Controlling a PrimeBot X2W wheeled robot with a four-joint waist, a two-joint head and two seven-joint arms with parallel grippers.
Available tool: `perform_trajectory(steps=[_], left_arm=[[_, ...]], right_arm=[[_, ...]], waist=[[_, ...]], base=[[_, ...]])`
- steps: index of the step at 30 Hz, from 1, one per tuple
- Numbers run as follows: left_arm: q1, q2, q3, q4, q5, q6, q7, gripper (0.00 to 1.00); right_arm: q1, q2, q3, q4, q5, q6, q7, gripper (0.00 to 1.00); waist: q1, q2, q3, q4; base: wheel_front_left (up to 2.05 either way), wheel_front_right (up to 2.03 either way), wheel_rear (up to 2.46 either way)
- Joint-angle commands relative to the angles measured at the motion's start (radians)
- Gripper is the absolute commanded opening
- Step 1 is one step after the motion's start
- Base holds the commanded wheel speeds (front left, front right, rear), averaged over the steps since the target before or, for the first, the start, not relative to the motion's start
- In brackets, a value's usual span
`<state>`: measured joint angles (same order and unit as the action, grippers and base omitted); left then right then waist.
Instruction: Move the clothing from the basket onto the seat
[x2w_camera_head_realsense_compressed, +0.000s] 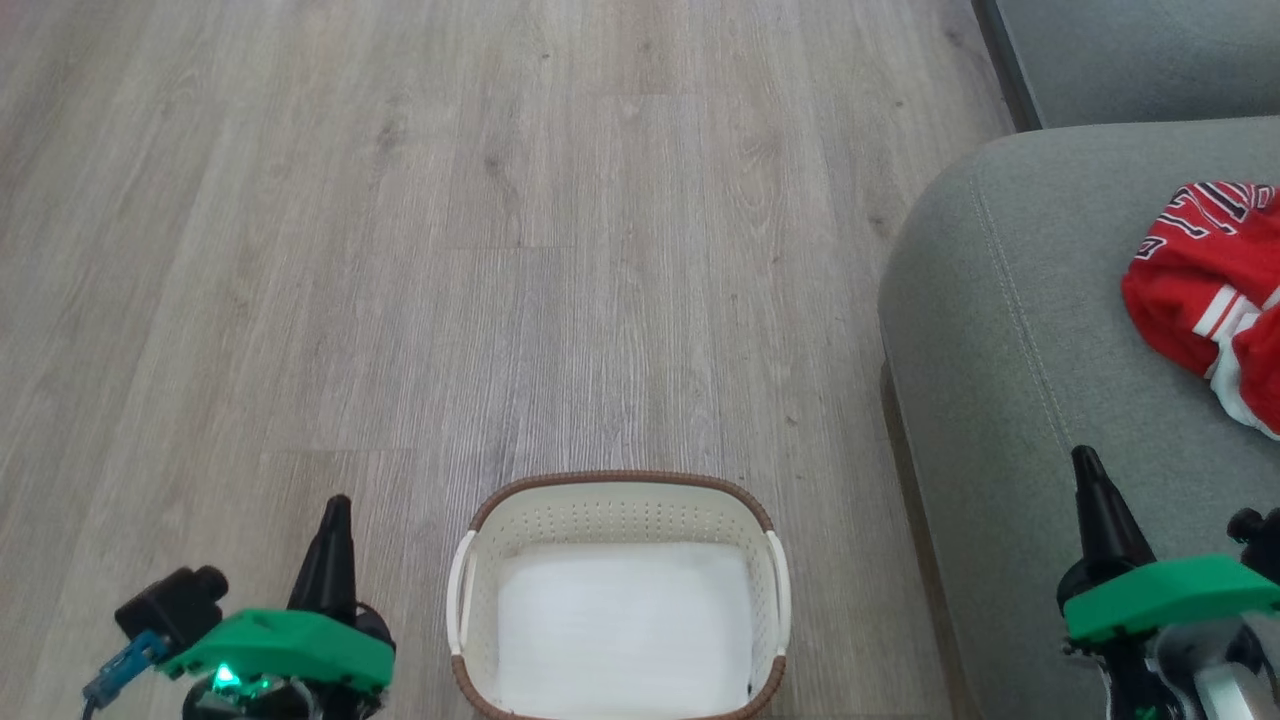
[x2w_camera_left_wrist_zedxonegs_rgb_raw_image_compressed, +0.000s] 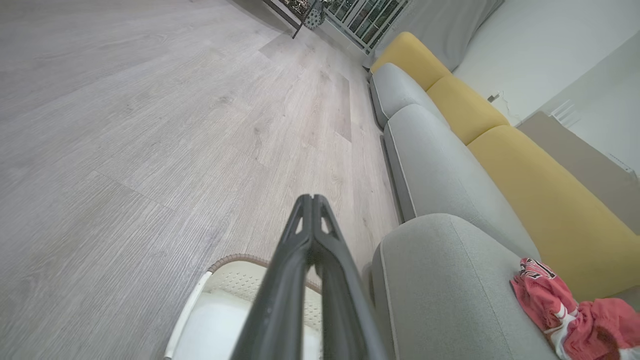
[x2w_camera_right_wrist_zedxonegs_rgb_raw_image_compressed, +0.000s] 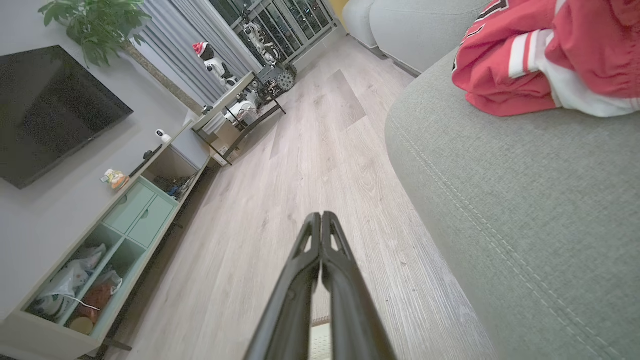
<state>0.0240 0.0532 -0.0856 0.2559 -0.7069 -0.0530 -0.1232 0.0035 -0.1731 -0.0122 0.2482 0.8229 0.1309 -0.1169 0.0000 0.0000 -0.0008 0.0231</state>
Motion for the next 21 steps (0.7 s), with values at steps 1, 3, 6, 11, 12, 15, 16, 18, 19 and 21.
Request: perform_trajectory(steps=[1, 3, 6, 11, 12, 15, 16, 18, 19, 21], left_arm=[[-0.054, 0.007, 0.025, -0.029, -0.032, -0.009, 0.008, 0.0], [-0.056, 0.007, 0.029, -0.028, -0.056, -0.01, 0.013, 0.0], [-0.06, 0.007, 0.037, -0.027, -0.102, -0.014, 0.025, 0.0], [-0.065, 0.007, 0.048, -0.026, -0.16, -0.019, 0.039, 0.0], [-0.066, 0.007, 0.05, -0.026, -0.171, -0.02, 0.042, 0.0], [-0.069, 0.007, 0.056, -0.025, -0.206, -0.022, 0.05, 0.0], [-0.07, 0.007, 0.058, -0.025, -0.217, -0.023, 0.053, 0.0], [-0.072, 0.007, 0.063, -0.025, -0.24, -0.025, 0.059, 0.0], [-0.073, 0.007, 0.065, -0.024, -0.252, -0.026, 0.062, 0.0], [-0.075, 0.007, 0.069, -0.024, -0.275, -0.028, 0.067, 0.0]], right_arm=[[-0.056, -0.004, -0.006, -0.027, 0.029, 0.0, 0.008, 0.0], [-0.058, 0.0, -0.008, -0.026, 0.049, 0.0, 0.014, 0.0], [-0.061, 0.006, -0.013, -0.025, 0.088, 0.0, 0.026, 0.0], [-0.064, 0.015, -0.02, -0.024, 0.138, 0.0, 0.04, 0.0], [-0.065, 0.016, -0.021, -0.023, 0.148, 0.0, 0.043, 0.0], [-0.067, 0.021, -0.025, -0.022, 0.177, 0.0, 0.052, 0.0], [-0.068, 0.023, -0.026, -0.022, 0.187, 0.0, 0.055, 0.0], [-0.069, 0.026, -0.029, -0.022, 0.207, 0.0, 0.061, 0.0], [-0.07, 0.028, -0.03, -0.021, 0.217, 0.0, 0.064, 0.0], [-0.072, 0.031, -0.032, -0.021, 0.237, 0.0, 0.069, 0.0]], waist=[[0.0, 0.0, 0.0, 0.0], [0.0, 0.0, 0.0, -0.001], [0.0, 0.0, 0.0, -0.002], [0.0, 0.0, 0.001, -0.004], [0.0, 0.0, 0.001, -0.004], [0.0, 0.0, 0.001, -0.005], [0.0, 0.0, 0.001, -0.005], [0.0, 0.0, 0.001, -0.006], [0.0, 0.0, 0.001, -0.006], [0.0, 0.0, 0.001, -0.007]], base=[[0.0, 0.0, 0.0], [0.0, 0.0, 0.0], [0.0, 0.0, 0.0], [0.0, 0.0, 0.0], [0.0, 0.0, 0.0], [0.0, 0.0, 0.0], [0.0, 0.0, 0.0], [0.0, 0.0, 0.0], [0.0, 0.0, 0.0], [0.0, 0.0, 0.0]])
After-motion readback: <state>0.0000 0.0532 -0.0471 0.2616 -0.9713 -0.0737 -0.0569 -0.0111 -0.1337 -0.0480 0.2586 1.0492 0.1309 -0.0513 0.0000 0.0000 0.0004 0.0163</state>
